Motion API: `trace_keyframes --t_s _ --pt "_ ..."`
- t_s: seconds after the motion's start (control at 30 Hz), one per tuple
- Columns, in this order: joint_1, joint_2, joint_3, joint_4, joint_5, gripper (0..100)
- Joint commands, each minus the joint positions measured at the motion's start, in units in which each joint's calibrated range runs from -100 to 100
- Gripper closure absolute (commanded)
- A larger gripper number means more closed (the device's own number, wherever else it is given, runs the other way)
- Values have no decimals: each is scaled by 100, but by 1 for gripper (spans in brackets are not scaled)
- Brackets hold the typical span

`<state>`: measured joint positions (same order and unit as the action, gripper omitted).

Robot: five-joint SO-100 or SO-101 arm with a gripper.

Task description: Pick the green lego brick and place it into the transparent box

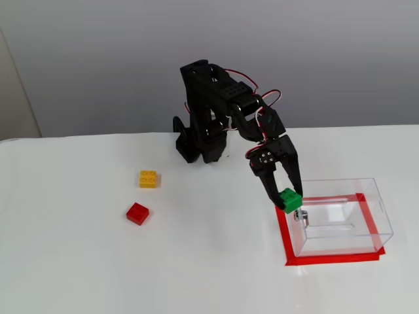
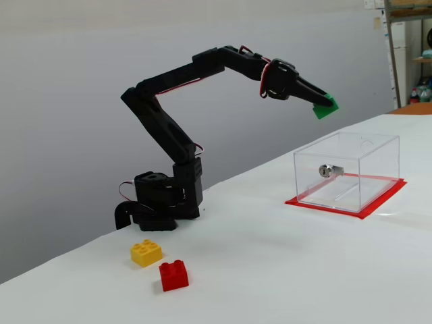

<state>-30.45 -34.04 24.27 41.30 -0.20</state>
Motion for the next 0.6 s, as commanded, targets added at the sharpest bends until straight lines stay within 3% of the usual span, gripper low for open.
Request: trace_keyframes --t_s 0.0,0.37,0.57 --pt "-515 -113 -103 -40 14 94" --pt "-1987 285 -320 -109 -33 94" --pt "-2327 1159 -890 -344 -33 94"
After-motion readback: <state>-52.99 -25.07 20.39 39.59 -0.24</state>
